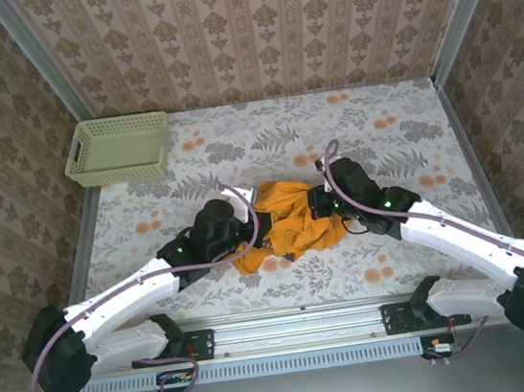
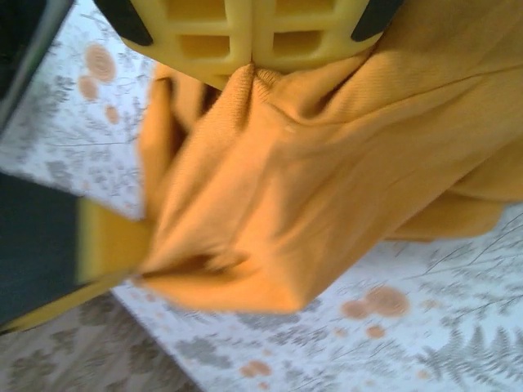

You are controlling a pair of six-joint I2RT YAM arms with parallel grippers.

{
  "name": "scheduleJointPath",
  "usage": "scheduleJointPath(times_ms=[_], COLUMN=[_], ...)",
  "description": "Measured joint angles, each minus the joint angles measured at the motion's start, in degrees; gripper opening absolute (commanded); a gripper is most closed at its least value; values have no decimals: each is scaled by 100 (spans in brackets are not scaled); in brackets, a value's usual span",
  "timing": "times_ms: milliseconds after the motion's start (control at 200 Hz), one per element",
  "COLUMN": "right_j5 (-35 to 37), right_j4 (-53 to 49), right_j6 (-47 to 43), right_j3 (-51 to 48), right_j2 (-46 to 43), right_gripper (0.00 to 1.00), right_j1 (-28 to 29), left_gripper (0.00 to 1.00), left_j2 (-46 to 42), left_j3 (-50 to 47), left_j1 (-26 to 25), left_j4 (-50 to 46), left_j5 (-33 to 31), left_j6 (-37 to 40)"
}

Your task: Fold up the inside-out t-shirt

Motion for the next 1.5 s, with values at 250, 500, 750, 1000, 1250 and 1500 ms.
scheduleJointPath(times_ms=[250, 500, 750, 1000, 1250, 1500], right_j5=[330, 15, -348, -138, 348, 358], right_j4=[-35, 603, 1259, 1965, 2594, 3233], right_j6=[-337, -514, -531, -1060, -1906, -2430], right_j3=[146, -579, -728, -831, -1001, -1464], right_j2=[369, -741, -181, -87, -79, -293], right_gripper=[55, 58, 54, 59, 45, 7], right_j1=[52, 752, 903, 914, 916, 918], left_gripper=[0, 0, 0, 0, 0, 2], left_j2=[-184, -118, -70, -341, -549, -632], left_j3=[-72, -72, -72, -125, -125, -125], left_j1=[33, 289, 463, 463, 463, 651], left_j4=[328, 612, 824, 855, 732, 549], left_j5=[588, 938, 1329, 1486, 1554, 1641], left_j6=[68, -46, -208, -210, -181, -140])
